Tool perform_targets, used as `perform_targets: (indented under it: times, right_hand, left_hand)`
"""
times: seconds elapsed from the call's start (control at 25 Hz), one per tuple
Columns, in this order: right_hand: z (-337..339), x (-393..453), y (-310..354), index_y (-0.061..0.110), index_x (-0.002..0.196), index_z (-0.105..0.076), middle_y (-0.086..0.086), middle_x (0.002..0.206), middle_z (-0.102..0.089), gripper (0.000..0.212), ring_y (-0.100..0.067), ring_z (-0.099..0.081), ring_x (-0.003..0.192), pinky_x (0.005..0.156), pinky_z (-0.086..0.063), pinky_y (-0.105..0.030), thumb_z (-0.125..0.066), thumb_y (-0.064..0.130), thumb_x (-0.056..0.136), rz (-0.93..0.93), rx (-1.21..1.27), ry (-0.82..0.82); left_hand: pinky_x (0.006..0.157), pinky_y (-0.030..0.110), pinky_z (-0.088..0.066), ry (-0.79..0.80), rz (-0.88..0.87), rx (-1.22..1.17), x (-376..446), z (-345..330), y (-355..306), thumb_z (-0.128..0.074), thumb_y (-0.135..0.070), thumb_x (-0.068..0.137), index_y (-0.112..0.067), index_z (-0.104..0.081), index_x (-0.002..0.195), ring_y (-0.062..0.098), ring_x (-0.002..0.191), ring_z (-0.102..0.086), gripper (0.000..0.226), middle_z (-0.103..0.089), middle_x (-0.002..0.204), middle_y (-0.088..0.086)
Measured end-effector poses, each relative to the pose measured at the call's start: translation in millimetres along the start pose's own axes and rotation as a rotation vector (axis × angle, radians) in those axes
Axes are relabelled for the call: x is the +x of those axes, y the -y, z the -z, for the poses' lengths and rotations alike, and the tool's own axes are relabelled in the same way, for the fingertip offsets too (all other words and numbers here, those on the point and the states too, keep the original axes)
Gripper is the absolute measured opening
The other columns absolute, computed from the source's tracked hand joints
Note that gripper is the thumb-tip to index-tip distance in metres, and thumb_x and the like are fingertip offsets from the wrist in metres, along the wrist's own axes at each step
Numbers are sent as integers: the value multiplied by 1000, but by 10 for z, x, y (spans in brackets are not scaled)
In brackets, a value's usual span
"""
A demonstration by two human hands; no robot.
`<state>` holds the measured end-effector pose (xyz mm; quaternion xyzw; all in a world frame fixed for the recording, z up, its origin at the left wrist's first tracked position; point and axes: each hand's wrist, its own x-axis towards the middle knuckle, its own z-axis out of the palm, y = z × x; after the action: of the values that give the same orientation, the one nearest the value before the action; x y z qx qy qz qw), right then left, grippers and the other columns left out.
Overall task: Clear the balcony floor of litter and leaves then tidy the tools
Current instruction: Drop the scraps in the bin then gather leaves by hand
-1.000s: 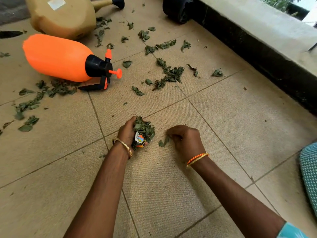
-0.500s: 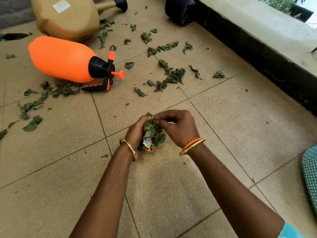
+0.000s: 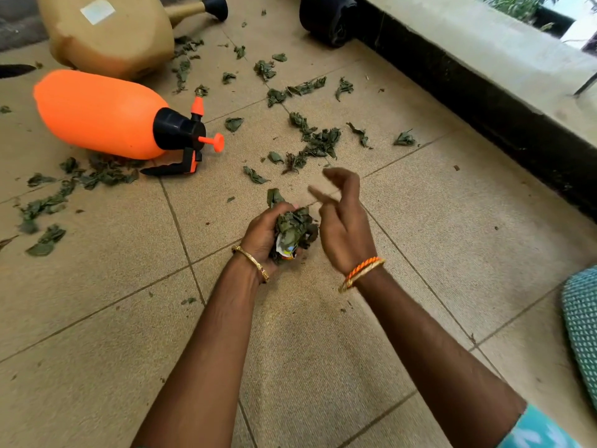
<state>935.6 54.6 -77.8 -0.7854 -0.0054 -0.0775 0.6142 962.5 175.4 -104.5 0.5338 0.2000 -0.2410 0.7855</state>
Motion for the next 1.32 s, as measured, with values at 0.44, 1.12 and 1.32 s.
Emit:
perform_targets:
  times: [0.44, 1.12, 1.32]
  right_hand:
    - [879, 1747, -979, 24, 142, -30, -14, 153, -18, 91, -34, -16, 140, 114, -21, -50, -72, 58, 68, -428, -773, -81]
    - [421, 1456, -592, 7, 106, -70, -9, 107, -69, 24, -16, -64, 98, 90, -48, -19, -59, 0, 86, -96, -600, -285]
    - [273, 685, 368, 6, 100, -72, -4, 94, -71, 18, -12, -66, 80, 77, -55, -20, -61, 5, 85, -343, -348, -227]
  left_hand:
    - [38, 20, -47, -182, 36, 37, 394, -161, -28, -58, -25, 87, -10, -60, 80, 17, 46, -59, 17, -59, 72, 7]
    - [39, 21, -45, -201, 97, 102, 489, -133, -215, -59, -28, 86, -16, -56, 63, 18, 46, -58, 26, -57, 53, 1]
    - [65, 32, -51, -366, 153, 77, -323, -209, -664, -66, -22, 82, -13, -64, 66, 24, 67, -61, 19, -62, 66, 5]
